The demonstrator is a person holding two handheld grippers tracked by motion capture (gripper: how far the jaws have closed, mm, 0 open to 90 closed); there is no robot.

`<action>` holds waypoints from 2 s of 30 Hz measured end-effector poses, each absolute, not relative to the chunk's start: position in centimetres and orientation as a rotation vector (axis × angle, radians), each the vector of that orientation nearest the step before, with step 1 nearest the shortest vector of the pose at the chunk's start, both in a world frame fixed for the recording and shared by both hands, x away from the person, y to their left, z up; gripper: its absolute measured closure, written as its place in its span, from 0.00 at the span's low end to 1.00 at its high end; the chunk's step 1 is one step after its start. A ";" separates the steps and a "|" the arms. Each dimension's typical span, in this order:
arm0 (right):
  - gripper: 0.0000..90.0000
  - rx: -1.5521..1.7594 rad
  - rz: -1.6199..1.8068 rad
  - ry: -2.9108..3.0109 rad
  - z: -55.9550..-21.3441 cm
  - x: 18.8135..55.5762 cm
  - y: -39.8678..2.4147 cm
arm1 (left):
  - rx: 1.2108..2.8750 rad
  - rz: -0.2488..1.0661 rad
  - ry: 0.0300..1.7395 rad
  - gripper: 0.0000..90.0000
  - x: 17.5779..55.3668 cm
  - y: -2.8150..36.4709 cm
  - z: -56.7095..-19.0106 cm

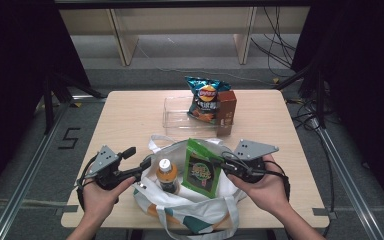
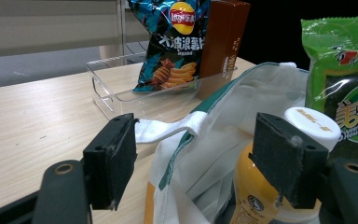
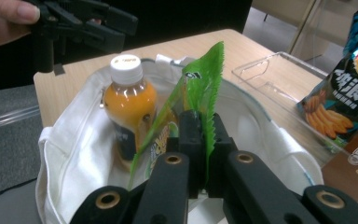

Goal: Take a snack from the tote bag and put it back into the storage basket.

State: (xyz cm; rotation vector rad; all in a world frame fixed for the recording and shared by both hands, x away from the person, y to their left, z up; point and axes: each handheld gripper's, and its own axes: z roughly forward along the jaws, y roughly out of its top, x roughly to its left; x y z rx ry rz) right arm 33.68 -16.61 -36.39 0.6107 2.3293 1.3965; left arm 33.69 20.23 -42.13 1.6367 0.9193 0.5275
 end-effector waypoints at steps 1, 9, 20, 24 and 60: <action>0.99 0.602 1.406 2.321 -36.3 33.7 -16.6 | 1.639 0.529 0.917 0.33 33.7 20.2 -42.1; 0.99 0.616 1.410 2.309 -35.9 33.8 -16.8 | 1.634 0.531 0.921 0.33 33.6 20.3 -42.0; 0.99 0.599 1.419 2.287 -34.9 33.8 -17.0 | 1.626 0.525 0.915 0.33 33.8 20.2 -42.1; 0.99 0.624 1.434 2.268 -34.7 33.8 -17.0 | 1.635 0.530 0.920 0.33 33.7 20.2 -42.1; 1.00 0.596 1.499 2.205 -32.1 34.5 -17.4 | 1.630 0.529 0.927 0.33 33.7 20.2 -42.1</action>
